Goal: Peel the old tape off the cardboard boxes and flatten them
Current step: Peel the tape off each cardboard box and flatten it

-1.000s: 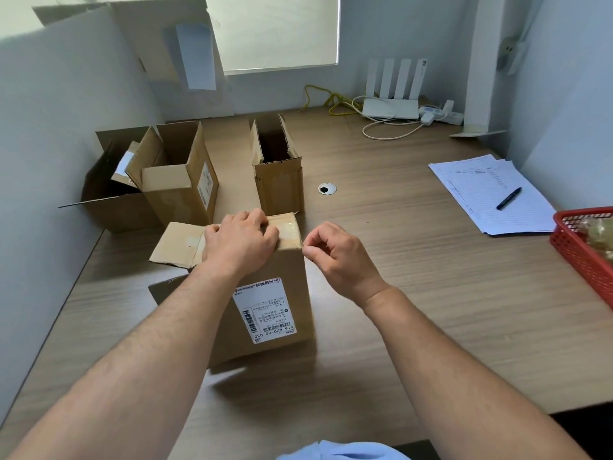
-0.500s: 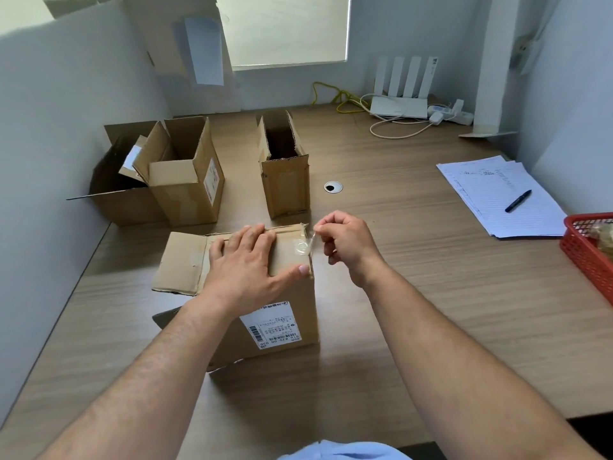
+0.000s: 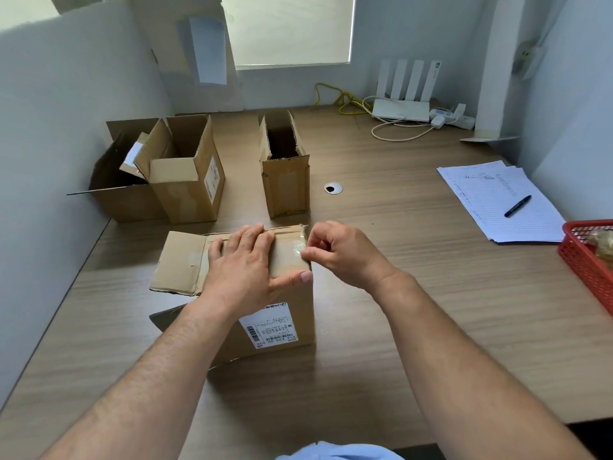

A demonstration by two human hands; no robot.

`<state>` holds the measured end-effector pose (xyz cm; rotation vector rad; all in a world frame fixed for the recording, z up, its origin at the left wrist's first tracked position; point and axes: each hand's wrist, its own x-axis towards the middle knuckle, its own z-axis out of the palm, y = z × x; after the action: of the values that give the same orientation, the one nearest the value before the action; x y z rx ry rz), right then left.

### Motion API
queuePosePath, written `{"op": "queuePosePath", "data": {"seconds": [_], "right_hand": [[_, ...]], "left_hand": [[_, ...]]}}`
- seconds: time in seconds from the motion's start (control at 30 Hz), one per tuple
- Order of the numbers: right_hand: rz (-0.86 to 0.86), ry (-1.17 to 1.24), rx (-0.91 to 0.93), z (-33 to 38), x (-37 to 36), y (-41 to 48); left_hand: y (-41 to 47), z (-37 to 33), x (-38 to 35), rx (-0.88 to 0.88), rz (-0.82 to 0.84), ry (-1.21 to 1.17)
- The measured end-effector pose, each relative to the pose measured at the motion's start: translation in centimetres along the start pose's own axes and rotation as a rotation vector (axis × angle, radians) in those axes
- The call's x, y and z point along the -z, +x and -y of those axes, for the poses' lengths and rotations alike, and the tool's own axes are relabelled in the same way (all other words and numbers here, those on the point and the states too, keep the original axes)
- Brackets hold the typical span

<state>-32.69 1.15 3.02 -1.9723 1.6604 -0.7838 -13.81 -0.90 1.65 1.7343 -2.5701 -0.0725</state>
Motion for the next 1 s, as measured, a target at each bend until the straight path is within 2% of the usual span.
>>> {"op": "queuePosePath", "data": {"seconds": [0.13, 0.3, 0.4, 0.43, 0.53, 0.57, 0.73, 0.8, 1.0], "right_hand": [[-0.045, -0.043, 0.000, -0.1, -0.7, -0.1], [-0.149, 0.442, -0.269, 0.0, -1.9, -0.8], [-0.127, 0.543, -0.288, 0.1, -1.0, -0.6], [-0.120, 0.457, -0.262, 0.2, -0.6, -0.5], [-0.112, -0.098, -0.147, 0.4, 0.0, 0.0], [-0.102, -0.202, -0.127, 0.7, -0.1, 0.2], [-0.042, -0.252, -0.076, 2.0, -1.3, 0.8], [-0.070, -0.143, -0.106, 1.8, -1.4, 0.7], [-0.181, 0.597, -0.451, 0.8, -1.6, -0.5]], "left_hand": [[-0.1, -0.1, -0.2, 0.011, -0.022, -0.010], [-0.4, -0.3, -0.4, 0.023, -0.028, -0.004], [-0.5, -0.4, -0.4, 0.026, -0.025, -0.008], [-0.5, -0.4, -0.4, 0.026, -0.024, -0.008], [-0.5, -0.5, -0.3, 0.023, -0.019, -0.001], [-0.6, -0.5, -0.2, 0.024, -0.017, 0.002], [-0.8, -0.7, -0.1, 0.035, -0.011, 0.003], [-0.8, -0.7, -0.1, 0.043, -0.013, -0.001], [-1.2, -0.7, -0.4, 0.053, -0.028, 0.004]]}}
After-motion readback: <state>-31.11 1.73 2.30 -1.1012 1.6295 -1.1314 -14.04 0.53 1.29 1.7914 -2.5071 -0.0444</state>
